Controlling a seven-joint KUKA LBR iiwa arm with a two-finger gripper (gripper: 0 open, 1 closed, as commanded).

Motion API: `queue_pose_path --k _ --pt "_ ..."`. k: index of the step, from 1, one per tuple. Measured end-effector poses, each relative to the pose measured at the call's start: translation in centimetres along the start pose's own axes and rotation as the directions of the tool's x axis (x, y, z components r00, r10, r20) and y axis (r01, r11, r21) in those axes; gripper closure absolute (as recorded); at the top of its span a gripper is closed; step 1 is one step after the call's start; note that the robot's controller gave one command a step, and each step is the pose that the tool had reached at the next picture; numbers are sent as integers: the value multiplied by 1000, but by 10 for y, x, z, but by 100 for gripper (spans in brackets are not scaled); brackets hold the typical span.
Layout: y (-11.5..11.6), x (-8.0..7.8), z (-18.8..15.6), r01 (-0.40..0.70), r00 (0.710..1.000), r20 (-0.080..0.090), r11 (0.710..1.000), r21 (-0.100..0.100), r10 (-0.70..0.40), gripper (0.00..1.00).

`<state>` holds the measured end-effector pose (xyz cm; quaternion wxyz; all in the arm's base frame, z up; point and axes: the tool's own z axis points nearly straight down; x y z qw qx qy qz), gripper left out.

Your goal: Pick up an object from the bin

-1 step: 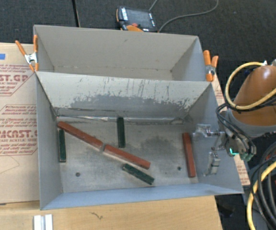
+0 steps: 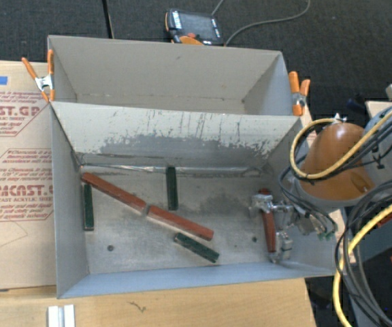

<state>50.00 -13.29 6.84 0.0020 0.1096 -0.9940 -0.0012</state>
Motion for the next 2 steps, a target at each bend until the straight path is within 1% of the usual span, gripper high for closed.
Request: queue_pose_path --k 1,2 --pt "-1 -1 -3 -1 1000 4 1000 2 1 100" --pt "-1 -1 -3 -1 1000 4 1000 2 1 0"
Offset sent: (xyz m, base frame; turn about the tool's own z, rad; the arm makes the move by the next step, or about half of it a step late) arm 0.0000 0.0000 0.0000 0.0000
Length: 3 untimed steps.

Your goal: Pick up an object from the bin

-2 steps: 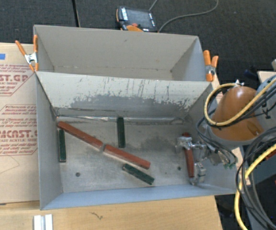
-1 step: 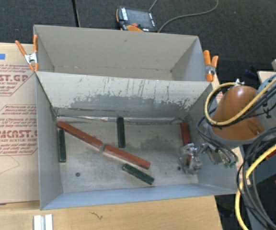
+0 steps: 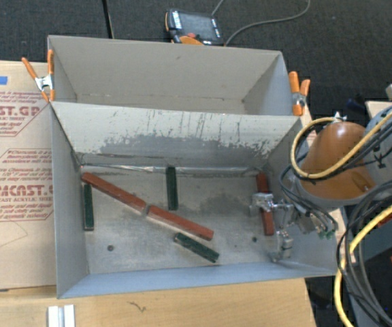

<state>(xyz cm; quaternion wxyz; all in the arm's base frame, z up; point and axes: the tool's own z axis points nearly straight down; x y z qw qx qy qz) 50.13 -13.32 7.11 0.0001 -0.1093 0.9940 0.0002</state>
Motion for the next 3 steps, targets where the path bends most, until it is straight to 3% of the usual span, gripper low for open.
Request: queue_pose_path --k 1,2,3 --pt "-8 5 1 330 944 5 944 0 -330 0" --pt "-25 -73 1 425 905 9 905 -12 -425 0" --pt "-28 -72 0 430 903 8 903 -4 -430 100"
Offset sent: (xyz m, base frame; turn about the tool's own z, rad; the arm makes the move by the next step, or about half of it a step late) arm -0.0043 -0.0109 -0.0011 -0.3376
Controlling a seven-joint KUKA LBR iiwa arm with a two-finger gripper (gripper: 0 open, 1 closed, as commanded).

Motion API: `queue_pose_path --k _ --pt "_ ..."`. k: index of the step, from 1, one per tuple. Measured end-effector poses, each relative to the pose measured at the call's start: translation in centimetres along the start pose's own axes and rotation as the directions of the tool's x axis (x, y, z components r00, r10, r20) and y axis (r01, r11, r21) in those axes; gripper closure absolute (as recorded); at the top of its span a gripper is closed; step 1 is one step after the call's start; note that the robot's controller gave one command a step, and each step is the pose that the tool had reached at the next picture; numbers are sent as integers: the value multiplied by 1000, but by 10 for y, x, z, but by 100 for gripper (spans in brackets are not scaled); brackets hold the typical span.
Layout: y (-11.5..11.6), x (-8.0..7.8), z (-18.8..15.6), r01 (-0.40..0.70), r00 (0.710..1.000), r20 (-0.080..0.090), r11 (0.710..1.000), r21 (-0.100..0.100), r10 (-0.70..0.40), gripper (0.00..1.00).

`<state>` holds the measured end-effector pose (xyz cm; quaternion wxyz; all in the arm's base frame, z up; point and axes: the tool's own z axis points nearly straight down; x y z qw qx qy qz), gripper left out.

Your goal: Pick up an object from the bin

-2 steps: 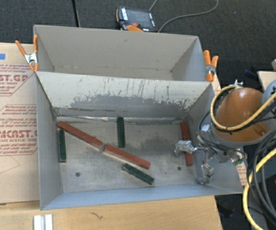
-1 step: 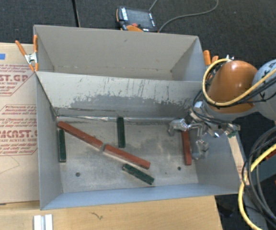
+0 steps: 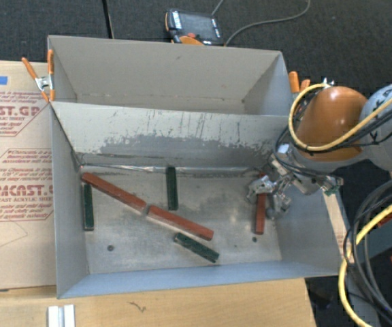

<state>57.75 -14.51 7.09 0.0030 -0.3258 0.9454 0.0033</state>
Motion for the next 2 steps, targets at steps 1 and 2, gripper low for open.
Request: queue_pose_path --k 1,2 --pt "1 -3 -122 14 1000 -1 1000 11 -14 100" --pt "-1 4 -202 474 881 -6 881 6 -474 100"
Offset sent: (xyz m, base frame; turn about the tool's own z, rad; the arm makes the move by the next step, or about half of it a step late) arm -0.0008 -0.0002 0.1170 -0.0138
